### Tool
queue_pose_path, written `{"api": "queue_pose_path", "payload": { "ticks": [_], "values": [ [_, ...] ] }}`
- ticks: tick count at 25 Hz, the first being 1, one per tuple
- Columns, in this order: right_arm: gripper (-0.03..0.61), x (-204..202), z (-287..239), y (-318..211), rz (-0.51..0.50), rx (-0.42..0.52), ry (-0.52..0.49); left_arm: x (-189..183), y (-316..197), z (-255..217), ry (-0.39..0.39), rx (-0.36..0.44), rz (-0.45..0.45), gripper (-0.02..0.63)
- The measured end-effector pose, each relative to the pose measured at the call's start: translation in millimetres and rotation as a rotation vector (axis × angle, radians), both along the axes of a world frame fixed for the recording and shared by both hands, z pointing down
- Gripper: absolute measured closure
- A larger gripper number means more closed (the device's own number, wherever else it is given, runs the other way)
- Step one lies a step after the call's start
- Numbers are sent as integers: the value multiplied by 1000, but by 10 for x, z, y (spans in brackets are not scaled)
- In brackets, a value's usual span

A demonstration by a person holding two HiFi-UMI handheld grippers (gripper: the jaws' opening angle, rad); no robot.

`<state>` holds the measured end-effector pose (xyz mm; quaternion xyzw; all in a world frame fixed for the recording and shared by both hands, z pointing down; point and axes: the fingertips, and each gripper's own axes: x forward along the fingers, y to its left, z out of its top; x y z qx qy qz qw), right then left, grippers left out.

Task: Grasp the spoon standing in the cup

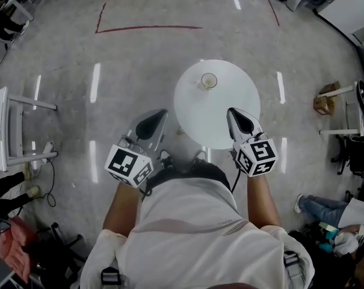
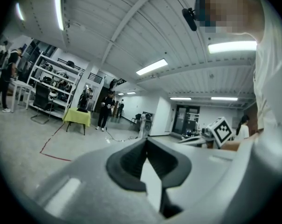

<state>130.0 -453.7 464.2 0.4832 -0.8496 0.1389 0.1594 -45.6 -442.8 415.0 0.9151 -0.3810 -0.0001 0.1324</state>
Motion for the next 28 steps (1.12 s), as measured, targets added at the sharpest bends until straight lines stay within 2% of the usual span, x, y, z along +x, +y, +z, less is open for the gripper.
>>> {"api": "queue_pose_path", "payload": {
  "ticks": [6,11,14,17,21,28],
  "values": [
    [535,268,613,-643,-105,-71,280,413,-370,135,-14,-39,-38,611],
    [509,263,1251,-1122,-199,-109,573,425,-553,359,13,-106,-111,612],
    [502,162,1590,-1301,-257,-120,693,385,-608,481,11,-131,-146,611],
    [492,38,1929,-1456,-281,-148,748,255,-654,592,25,-156,-174,611],
    [483,-114,2307,-1612,-278,-186,769,22,-721,698,38,-176,-206,611],
    [470,-198,2710,-1825,-259,-196,820,-108,-745,731,72,-169,-186,611]
  ]
}}
